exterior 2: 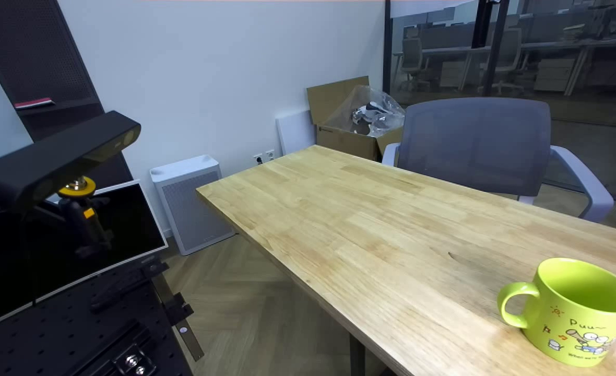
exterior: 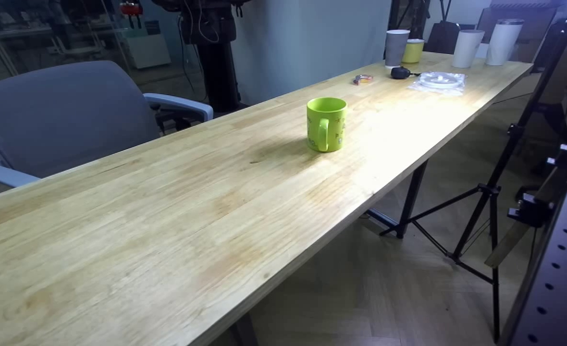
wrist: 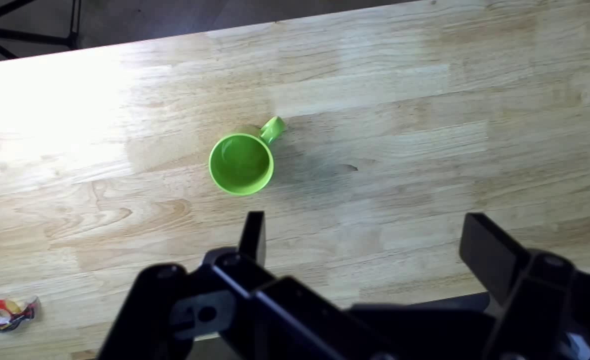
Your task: Move the cup to the left
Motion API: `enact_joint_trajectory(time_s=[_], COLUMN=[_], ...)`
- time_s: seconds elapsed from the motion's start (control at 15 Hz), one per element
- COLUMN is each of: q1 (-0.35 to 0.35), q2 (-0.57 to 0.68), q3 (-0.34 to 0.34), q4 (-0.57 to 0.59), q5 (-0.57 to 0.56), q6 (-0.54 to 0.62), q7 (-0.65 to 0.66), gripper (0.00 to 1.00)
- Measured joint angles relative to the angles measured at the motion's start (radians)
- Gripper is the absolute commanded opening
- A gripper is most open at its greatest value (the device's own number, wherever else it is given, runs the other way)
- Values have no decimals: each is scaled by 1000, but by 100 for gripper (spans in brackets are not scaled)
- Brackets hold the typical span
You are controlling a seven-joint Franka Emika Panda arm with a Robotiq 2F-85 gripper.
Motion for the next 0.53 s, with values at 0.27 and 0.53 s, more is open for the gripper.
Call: enact_joint_trajectory(time_s=[0.27,0.53], q1=[-14,-15], q2=[76,114], q3=[-5,-5], q4=[7,22], q5=[-31,-47], q6=[96,101], q7=[7,16], gripper=[100,100])
